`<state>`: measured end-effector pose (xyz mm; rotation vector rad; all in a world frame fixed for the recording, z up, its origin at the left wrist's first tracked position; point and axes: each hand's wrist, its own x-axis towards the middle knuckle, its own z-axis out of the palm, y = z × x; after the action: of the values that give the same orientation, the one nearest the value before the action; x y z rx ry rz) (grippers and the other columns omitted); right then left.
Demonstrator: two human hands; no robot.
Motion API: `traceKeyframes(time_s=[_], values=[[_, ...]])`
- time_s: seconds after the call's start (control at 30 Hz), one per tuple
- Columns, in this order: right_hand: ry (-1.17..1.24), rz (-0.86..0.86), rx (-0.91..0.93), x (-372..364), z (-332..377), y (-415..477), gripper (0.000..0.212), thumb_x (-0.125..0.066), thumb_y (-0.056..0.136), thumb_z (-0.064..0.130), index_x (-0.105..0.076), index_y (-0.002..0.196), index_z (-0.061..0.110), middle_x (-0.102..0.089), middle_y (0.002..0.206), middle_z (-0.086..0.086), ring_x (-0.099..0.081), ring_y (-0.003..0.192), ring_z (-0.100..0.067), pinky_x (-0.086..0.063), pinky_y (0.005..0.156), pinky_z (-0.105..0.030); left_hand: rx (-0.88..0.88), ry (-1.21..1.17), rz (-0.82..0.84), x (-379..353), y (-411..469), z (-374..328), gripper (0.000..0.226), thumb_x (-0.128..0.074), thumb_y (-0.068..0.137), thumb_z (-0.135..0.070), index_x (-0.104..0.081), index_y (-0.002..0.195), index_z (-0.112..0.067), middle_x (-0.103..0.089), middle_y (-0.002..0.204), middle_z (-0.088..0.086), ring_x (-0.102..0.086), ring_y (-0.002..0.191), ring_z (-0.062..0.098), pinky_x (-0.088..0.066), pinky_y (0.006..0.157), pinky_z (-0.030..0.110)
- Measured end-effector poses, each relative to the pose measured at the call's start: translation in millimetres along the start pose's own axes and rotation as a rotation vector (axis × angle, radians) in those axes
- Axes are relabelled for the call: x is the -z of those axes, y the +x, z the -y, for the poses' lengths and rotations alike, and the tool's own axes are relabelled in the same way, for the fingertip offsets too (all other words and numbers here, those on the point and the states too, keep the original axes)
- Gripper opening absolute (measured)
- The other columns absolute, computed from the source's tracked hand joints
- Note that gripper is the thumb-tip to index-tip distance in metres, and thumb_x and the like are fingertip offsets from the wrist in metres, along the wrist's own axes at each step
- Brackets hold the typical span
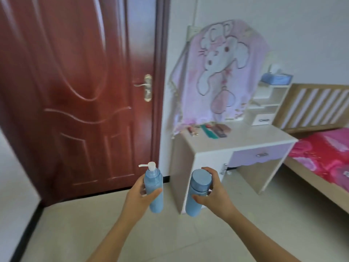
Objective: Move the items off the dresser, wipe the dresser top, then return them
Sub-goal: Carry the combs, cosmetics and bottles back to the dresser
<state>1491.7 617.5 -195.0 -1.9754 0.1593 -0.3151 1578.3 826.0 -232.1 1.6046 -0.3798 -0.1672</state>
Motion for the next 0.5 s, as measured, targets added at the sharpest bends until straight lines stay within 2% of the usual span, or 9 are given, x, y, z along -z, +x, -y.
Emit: traceKeyframes(time_s=[0.1, 0.17, 0.27, 0.33, 0.4, 0.5], values=[[-0.017, -0.042, -0.021, 69, -33, -2, 0.067, -0.073, 0.067, -0.005, -0.036, 0.106, 0.036, -0.048, 0.106, 0.015, -0.054, 0.090, 0.003, -0.044, 0.073, -0.006, 0.009, -0.034, 0.059, -85, 19, 3, 0.052, -0.072, 0.054, -0.038, -0.057, 0.102, -0.028, -0.067, 0.096, -0.008, -0.064, 0.084, 0.008, -0.050, 0.070, 0.016], [-0.017, -0.073, -0.040, 110, -53, -4, 0.067, -0.073, 0.067, -0.006, -0.037, 0.106, 0.035, -0.050, 0.106, 0.015, -0.053, 0.088, 0.010, -0.044, 0.074, -0.007, 0.026, -0.058, 0.112, -137, 32, 5, 0.059, -0.071, 0.049, -0.044, -0.057, 0.103, -0.026, -0.067, 0.100, -0.004, -0.064, 0.088, 0.014, -0.051, 0.074, 0.020], [-0.013, -0.118, -0.087, 160, -80, -5, 0.066, -0.072, 0.067, -0.007, -0.038, 0.106, 0.032, -0.051, 0.105, 0.016, -0.052, 0.089, 0.014, -0.044, 0.074, -0.006, 0.072, -0.087, 0.172, -200, 46, 8, 0.063, -0.071, 0.043, -0.046, -0.057, 0.100, -0.023, -0.068, 0.098, 0.000, -0.065, 0.088, 0.018, -0.053, 0.071, 0.020], [-0.019, -0.147, -0.111, 189, -98, -4, 0.064, -0.072, 0.067, -0.008, -0.038, 0.105, 0.031, -0.051, 0.104, 0.016, -0.052, 0.087, 0.015, -0.043, 0.073, -0.005, 0.081, -0.059, 0.203, -233, 55, 11, 0.062, -0.071, 0.046, -0.047, -0.057, 0.102, -0.025, -0.068, 0.100, 0.001, -0.065, 0.092, 0.021, -0.054, 0.079, 0.029], [-0.016, -0.166, -0.145, 215, -117, -1, 0.065, -0.072, 0.067, -0.007, -0.038, 0.107, 0.031, -0.051, 0.105, 0.014, -0.053, 0.087, 0.013, -0.045, 0.074, -0.007, 0.076, -0.030, 0.265, -257, 69, 15, 0.063, -0.070, 0.050, -0.049, -0.057, 0.107, -0.028, -0.068, 0.104, 0.000, -0.064, 0.096, 0.023, -0.051, 0.085, 0.037], [-0.033, -0.212, -0.203, 252, -144, 9, 0.067, -0.074, 0.068, -0.003, -0.036, 0.110, 0.032, -0.051, 0.106, 0.015, -0.056, 0.089, 0.004, -0.048, 0.074, -0.011, 0.096, 0.005, 0.328, -295, 101, 24, 0.063, -0.071, 0.049, -0.052, -0.056, 0.106, -0.032, -0.068, 0.104, -0.004, -0.063, 0.096, 0.022, -0.050, 0.087, 0.037]])
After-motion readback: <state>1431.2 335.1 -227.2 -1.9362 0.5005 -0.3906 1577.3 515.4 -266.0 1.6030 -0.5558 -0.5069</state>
